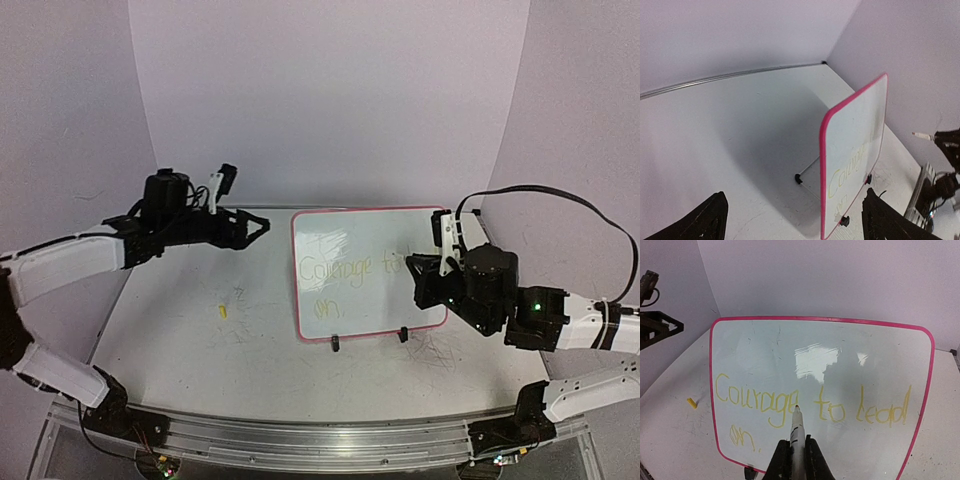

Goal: Write a sentence on the whiteboard
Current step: Pick up the pen cap.

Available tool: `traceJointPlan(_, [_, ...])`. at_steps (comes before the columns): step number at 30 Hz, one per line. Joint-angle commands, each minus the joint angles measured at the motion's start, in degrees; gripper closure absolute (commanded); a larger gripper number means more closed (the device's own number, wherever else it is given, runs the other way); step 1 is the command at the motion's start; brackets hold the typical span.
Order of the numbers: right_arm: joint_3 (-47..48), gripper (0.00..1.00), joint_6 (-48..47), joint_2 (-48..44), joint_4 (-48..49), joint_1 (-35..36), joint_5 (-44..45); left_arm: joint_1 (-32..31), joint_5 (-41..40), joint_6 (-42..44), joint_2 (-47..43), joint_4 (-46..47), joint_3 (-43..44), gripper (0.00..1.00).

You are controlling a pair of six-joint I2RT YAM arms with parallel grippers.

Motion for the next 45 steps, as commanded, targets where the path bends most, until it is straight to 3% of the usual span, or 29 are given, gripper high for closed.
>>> traceJointPlan(1, [-0.14, 1.00, -2.82, 0.61, 5.73, -0.92, -3.29, 3.16, -18.58, -20.30, -12.94, -7.48, -8.88, 0.07])
traceJointPlan(5, [0.25, 1.00, -4.31, 2.19, 6.95, -1.13, -5.28, 4.84, -15.11, -23.87, -7.05, -12.72, -9.64, 0.19])
traceJointPlan(7, [0.14, 1.00, -4.69, 2.31, 7.22, -1.13, -5.81, 4.84, -12.64, -22.29, -4.29, -12.98, -9.75, 0.20])
traceJointPlan(13, [-1.80, 1.00, -3.48, 0.80, 8.67, -1.13, -7.26, 4.84, -17.32, -19.46, -0.84, -13.05, -11.60, 0.18])
traceJointPlan(20, [-2.40, 1.00, -3.45, -0.01, 8.76, -1.13, -8.55, 2.60, -22.17, -22.14, -0.20, -12.62, -16.48, 0.26])
traceJointPlan(25, [-1.77, 1.00, -3.95, 0.50, 8.94, -1.13, -9.08, 1.57, -24.35, -20.33, -0.16, -5.87, -20.64, 0.31])
traceJointPlan(33, [-1.28, 1.00, -3.16, 0.26, 8.77, -1.19, -9.45, 0.85, -22.56, -20.56, 10.35, -3.88, -16.19, 0.36])
traceJointPlan(38, [-1.44, 1.00, -2.53, 0.13, 8.50, -1.15, -9.68, -0.12, -23.75, -20.48, 13.61, -4.83, -14.19, 0.50])
traceJointPlan(45, [-1.17, 1.00, -2.69, 0.34, 8.37, -1.17, -9.43, -0.80, -25.15, -19.49, 13.76, -6.23, -11.91, 0.85])
